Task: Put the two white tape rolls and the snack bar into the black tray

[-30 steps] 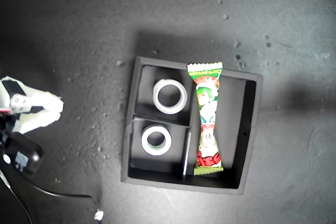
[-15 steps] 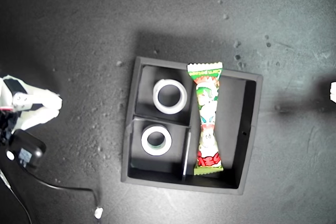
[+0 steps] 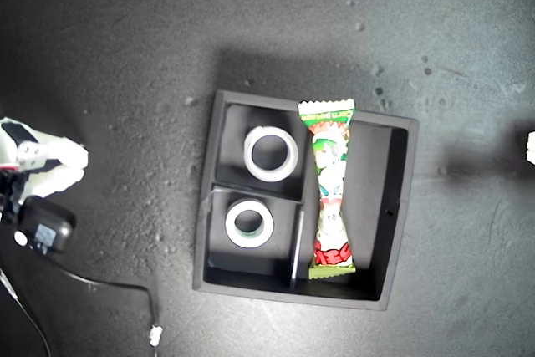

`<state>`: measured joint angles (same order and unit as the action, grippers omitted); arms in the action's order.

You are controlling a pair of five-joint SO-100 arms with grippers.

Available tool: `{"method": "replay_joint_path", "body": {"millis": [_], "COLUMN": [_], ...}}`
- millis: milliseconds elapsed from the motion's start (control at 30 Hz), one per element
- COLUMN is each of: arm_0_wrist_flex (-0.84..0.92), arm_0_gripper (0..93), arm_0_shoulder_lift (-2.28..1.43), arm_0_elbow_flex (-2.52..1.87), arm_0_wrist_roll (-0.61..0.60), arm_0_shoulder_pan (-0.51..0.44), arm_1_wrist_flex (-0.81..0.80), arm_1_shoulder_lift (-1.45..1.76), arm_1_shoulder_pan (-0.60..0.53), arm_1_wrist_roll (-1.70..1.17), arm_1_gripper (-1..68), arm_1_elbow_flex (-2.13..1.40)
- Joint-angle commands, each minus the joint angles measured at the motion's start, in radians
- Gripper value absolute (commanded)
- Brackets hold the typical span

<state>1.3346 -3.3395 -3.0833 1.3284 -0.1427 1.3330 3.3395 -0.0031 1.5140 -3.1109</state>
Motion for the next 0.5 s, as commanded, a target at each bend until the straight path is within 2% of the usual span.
{"method": "replay_joint_path", "body": {"millis": [0,33,67,467], "arm_0_wrist_flex": [0.038,0.054,0.054,0.054], "arm_0_gripper": [0.2,0.2,0.2,0.2], "arm_0_shoulder_lift": [-0.046,-0.046,-0.046,-0.046], "arm_0_elbow_flex": [-0.055,-0.055,-0.055,-0.055], "arm_0_wrist_roll": [-0.072,-0.051,-0.054,-0.052], "arm_0_shoulder_pan": [0.006,0.008,0.008,0.009], "arm_1_wrist_flex": [0.009,0.009,0.009,0.008], "arm_1_shoulder_lift": [-0.003,0.003,0.009,0.009], "arm_1_shoulder_pan": [0.020,0.043,0.051,0.048], "arm_1_wrist_roll": [-0.268,-0.414,-0.431,-0.431], "arm_1_gripper": [0.0,0.0,0.1,0.1], "arm_1_elbow_flex": [-0.012,-0.012,-0.012,-0.012]}}
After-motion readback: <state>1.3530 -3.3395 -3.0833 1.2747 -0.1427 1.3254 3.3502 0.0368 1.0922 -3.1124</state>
